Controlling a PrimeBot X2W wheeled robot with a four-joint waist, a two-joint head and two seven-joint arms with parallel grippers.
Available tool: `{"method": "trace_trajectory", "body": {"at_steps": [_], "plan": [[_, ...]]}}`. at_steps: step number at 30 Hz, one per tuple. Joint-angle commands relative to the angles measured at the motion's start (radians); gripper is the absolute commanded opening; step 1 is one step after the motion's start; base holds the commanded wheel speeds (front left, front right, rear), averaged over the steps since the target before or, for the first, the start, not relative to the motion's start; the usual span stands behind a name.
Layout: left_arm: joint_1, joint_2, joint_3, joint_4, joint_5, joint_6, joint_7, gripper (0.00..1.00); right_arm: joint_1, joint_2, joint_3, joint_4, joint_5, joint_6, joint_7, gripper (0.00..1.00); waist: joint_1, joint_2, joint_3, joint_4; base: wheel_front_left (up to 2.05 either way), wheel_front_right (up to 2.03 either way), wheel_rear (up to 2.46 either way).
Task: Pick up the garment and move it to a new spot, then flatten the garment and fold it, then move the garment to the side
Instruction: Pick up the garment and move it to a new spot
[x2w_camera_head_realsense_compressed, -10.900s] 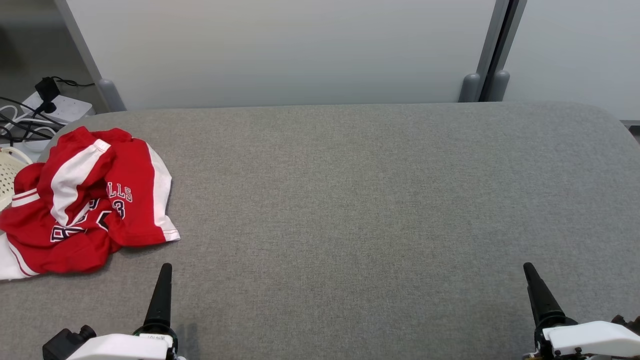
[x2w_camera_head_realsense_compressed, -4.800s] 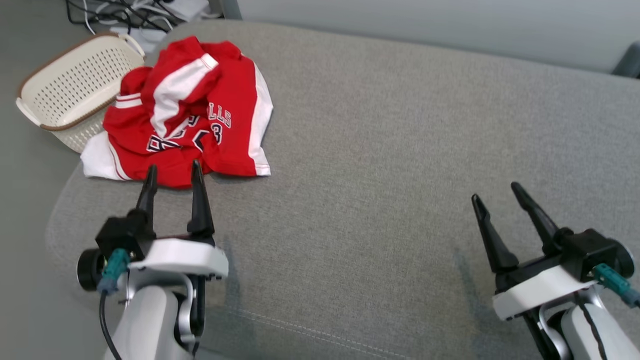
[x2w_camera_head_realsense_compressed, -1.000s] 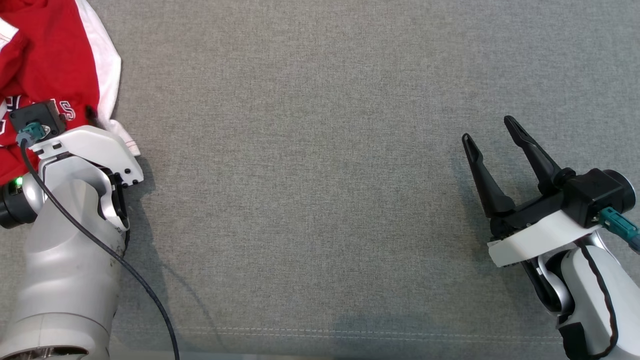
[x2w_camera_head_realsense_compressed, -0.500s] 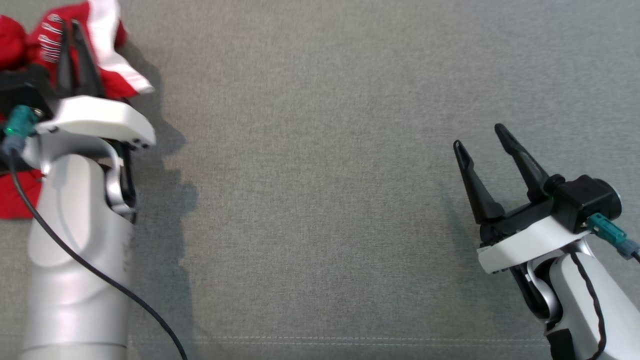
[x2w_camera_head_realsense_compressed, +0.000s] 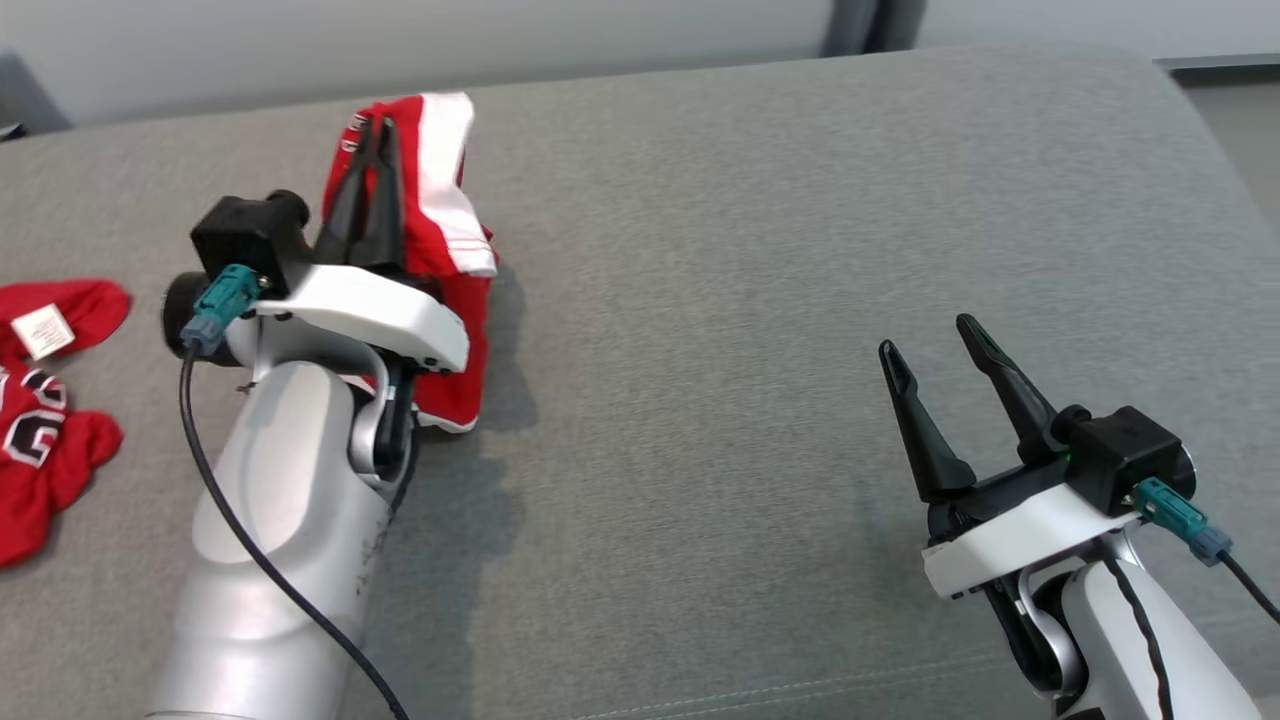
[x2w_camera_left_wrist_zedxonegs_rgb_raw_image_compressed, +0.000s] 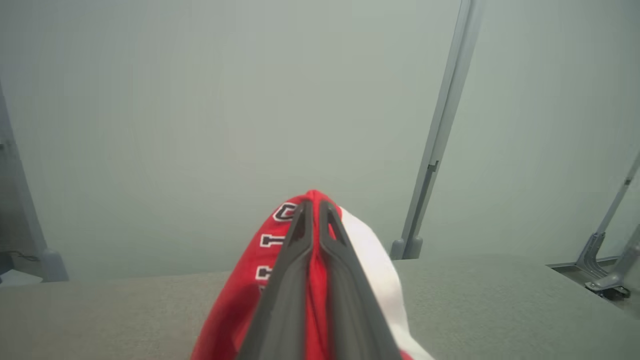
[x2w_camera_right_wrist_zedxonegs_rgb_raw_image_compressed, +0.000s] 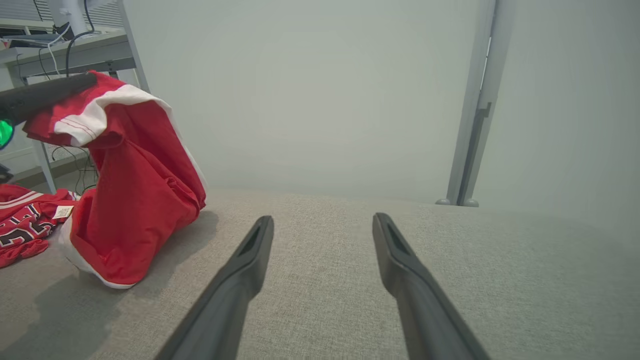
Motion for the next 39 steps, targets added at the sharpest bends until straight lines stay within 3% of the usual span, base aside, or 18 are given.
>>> {"method": "trace_trajectory", "body": {"at_steps": [1,4,10,16,28,37,38,39], "plan": [[-0.029,0.027,0.003,-0.023,-0.035,-0.007,-0.005,0.00,0.004,0.004,0.015,-0.019,-0.004,0.001,-0.013,1.00,0.0000,0.0000,-0.037,-0.051,0.00,0.00,0.00],[-0.050,0.026,-0.088,-0.025,-0.125,0.008,-0.005,0.00,0.007,0.011,0.015,-0.016,-0.003,0.001,-0.013,1.00,0.0000,0.0000,-0.052,-0.092,0.00,0.00,0.00],[-0.110,0.026,-0.238,-0.067,-0.247,0.089,-0.005,0.00,0.015,0.023,0.012,-0.010,-0.002,0.001,-0.013,1.00,0.0000,0.0000,-0.068,-0.157,0.00,0.00,0.00],[-0.101,0.026,-0.384,-0.055,-0.338,0.132,-0.005,0.00,0.023,0.034,0.007,-0.012,-0.005,0.001,-0.013,1.00,0.0000,0.0000,-0.057,-0.186,0.00,0.00,0.00],[0.013,0.026,-0.712,0.081,-0.575,0.121,0.002,0.00,0.031,0.043,-0.015,-0.006,-0.014,0.001,-0.013,1.00,0.0000,0.0000,-0.018,-0.156,0.00,0.00,0.00],[0.054,0.026,-0.799,0.107,-0.679,0.116,-0.003,0.00,0.043,0.042,-0.013,0.009,-0.013,0.001,-0.013,1.00,0.0000,0.0000,-0.035,-0.107,0.00,0.00,0.00],[0.059,0.026,-0.804,0.105,-0.690,0.115,-0.003,0.43,0.045,0.042,-0.012,0.012,-0.012,0.001,-0.013,1.00,0.0000,0.0000,-0.038,-0.100,0.00,0.00,0.00],[0.063,0.026,-0.808,0.100,-0.700,0.113,-0.003,1.00,0.048,0.042,-0.010,0.014,-0.012,0.001,-0.013,1.00,0.0000,0.0000,-0.042,-0.094,0.00,0.00,0.00]]}}
